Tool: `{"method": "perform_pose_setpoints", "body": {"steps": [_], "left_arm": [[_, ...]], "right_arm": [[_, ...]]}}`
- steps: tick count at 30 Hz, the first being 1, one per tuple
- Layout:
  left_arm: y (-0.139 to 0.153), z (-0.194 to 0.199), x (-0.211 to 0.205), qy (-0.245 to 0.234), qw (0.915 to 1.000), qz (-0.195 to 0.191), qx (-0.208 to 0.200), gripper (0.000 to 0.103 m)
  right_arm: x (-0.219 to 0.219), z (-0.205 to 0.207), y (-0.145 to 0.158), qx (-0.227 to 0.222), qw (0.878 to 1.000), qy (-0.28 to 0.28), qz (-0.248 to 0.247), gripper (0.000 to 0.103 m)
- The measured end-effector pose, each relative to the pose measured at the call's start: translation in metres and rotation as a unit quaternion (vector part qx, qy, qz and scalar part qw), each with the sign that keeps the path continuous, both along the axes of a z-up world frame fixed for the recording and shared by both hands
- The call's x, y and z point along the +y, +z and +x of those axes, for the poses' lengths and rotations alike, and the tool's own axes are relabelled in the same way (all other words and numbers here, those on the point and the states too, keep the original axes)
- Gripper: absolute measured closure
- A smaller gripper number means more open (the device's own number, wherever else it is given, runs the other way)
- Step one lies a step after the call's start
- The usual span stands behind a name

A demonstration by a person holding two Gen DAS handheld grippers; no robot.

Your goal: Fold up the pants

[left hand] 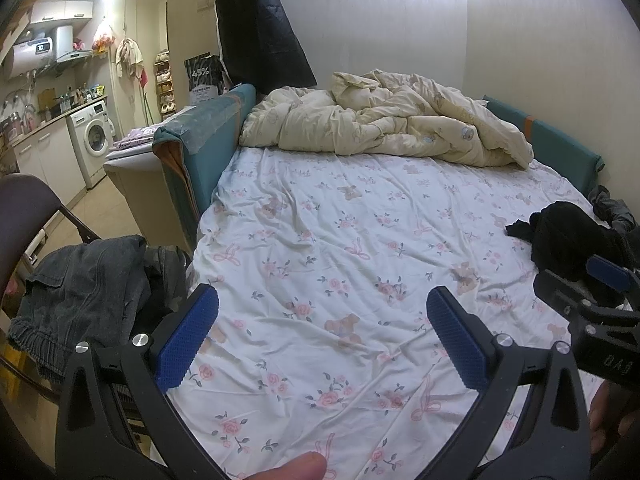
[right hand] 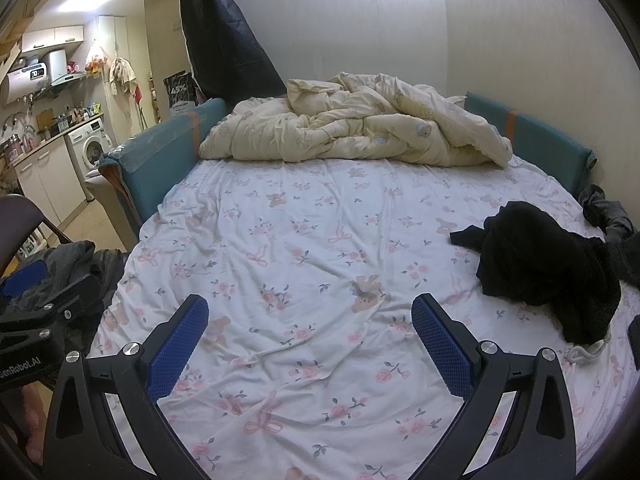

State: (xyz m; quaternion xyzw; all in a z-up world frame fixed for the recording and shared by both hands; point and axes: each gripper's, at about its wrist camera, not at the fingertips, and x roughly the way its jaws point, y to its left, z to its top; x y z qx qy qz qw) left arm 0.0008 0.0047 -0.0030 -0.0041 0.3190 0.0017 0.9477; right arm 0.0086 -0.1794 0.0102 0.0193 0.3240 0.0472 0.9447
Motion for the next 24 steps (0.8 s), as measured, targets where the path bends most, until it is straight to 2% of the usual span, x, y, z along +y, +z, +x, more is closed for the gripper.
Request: {"method": "perform_pose_setpoints", "body": {"steps": [3, 6, 8, 12, 15, 17, 19, 20, 24], "left_arm": [[0.0, 0.004, 0.001, 0.001, 1.0, -0.001, 0.008, 0.0], [-0.003, 0.011, 0.001, 0.009, 0.9997, 0.005, 0.021, 0.0], [-0.008, 0.018, -0.002, 0.017, 0.999, 0.02, 0.036, 0.0], [-0.014, 0.034, 0.001, 0.016, 0.998, 0.011, 0.059, 0.0], [-0.018, 0.041, 0.01, 0.031, 0.9966, -0.009, 0.076, 0.0], [-0.022, 0.042, 0.013, 0.036, 0.9958, -0.015, 0.084, 0.0], [-0.026, 0.042, 0.013, 0.035, 0.9955, -0.009, 0.087, 0.0], [-0.027, 0.041, 0.012, 0.034, 0.9956, -0.005, 0.087, 0.0], [-0.031, 0.04, 0.007, 0.027, 0.9961, 0.02, 0.082, 0.0]], "right_arm": [[-0.01, 0.004, -0.004, 0.012, 1.0, -0.003, 0.026, 0.0], [-0.03, 0.012, -0.007, 0.023, 0.999, -0.029, 0.035, 0.0], [-0.051, 0.02, -0.007, 0.037, 0.997, -0.051, 0.043, 0.0], [-0.113, 0.049, -0.004, 0.051, 0.988, -0.127, 0.067, 0.0], [-0.181, 0.083, -0.025, 0.082, 0.966, -0.232, 0.083, 0.0], [-0.231, 0.105, -0.045, 0.102, 0.941, -0.313, 0.072, 0.0], [-0.276, 0.12, -0.063, 0.118, 0.919, -0.361, 0.107, 0.0], [-0.297, 0.13, -0.07, 0.123, 0.912, -0.37, 0.129, 0.0], [-0.344, 0.165, -0.093, 0.144, 0.908, -0.361, 0.156, 0.0]]}}
